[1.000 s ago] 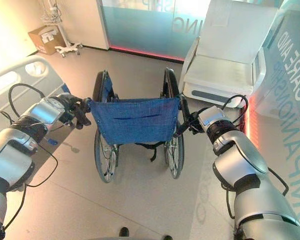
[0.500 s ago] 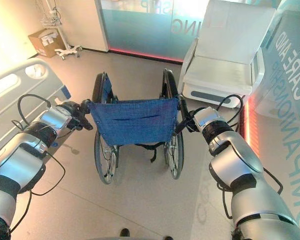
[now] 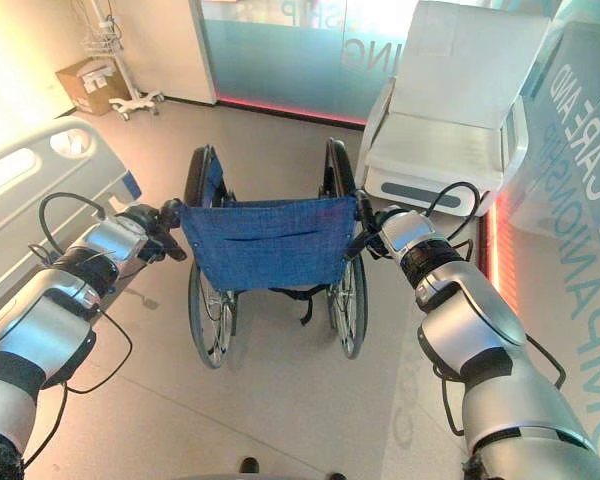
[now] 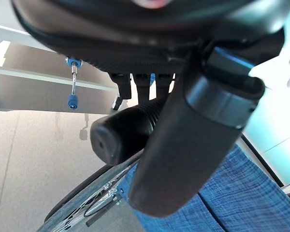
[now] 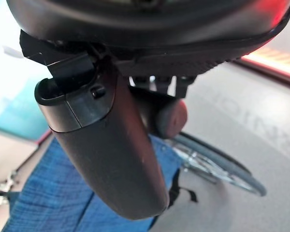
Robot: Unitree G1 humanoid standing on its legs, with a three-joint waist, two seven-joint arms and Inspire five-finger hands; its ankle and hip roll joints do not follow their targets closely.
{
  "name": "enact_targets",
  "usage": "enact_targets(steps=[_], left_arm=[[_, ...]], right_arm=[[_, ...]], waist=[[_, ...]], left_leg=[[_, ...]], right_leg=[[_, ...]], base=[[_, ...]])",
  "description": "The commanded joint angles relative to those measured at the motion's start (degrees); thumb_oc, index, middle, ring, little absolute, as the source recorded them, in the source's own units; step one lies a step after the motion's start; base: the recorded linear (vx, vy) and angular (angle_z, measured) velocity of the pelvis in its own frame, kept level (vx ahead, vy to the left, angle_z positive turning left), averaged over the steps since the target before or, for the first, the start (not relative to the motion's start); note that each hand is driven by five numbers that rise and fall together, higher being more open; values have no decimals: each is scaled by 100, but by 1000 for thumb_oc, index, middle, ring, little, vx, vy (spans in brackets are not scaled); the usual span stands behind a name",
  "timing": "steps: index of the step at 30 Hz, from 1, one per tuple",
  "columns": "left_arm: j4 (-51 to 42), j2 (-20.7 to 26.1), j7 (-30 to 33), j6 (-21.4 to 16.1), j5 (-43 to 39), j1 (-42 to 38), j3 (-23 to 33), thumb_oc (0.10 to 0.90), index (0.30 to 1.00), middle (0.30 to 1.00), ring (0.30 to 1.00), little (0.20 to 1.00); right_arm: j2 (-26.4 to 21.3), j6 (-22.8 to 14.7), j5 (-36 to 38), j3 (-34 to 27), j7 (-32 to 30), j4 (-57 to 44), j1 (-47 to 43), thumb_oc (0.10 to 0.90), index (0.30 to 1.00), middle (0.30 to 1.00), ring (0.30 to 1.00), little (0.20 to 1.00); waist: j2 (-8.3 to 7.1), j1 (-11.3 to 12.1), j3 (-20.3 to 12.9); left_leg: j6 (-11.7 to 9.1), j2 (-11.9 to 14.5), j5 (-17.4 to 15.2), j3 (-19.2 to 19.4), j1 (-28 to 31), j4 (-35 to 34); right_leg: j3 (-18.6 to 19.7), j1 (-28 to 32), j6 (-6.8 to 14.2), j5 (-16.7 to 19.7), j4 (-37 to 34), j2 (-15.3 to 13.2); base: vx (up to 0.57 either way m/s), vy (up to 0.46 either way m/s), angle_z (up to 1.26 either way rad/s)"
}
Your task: Push the wheelchair next to the bed
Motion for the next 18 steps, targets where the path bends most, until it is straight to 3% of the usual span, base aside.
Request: enact_targets(steps=[1, 12, 18], left_arm=[[756, 211, 149, -207, 428, -20, -114, 800, 900, 900, 900, 900], [452, 77, 315, -491, 379, 11, -88, 800, 900, 900, 900, 900], [104, 13, 383, -611, 291, -41, -141, 800, 900, 900, 900, 900]], right_arm=[[52, -245, 84, 6, -188, 69, -925, 800, 900, 900, 900, 900], [251, 282, 62, -22, -171, 213, -704, 800, 900, 900, 900, 900], [293, 85, 613, -186, -733, 381, -624, 800, 900, 900, 900, 900]], waist=[[-259, 25, -365], [-264, 87, -351], [-251, 145, -312]], left_leg=[[10, -488, -412, 376, 147, 29], [22, -490, -410, 344, 156, 36], [42, -490, -415, 304, 150, 30]], right_leg=[[315, -127, -62, -116, 207, 223], [277, -109, -81, -144, 243, 209], [243, -106, -98, -150, 255, 201]], base=[[0, 0, 0], [3, 1, 0], [0, 0, 0]])
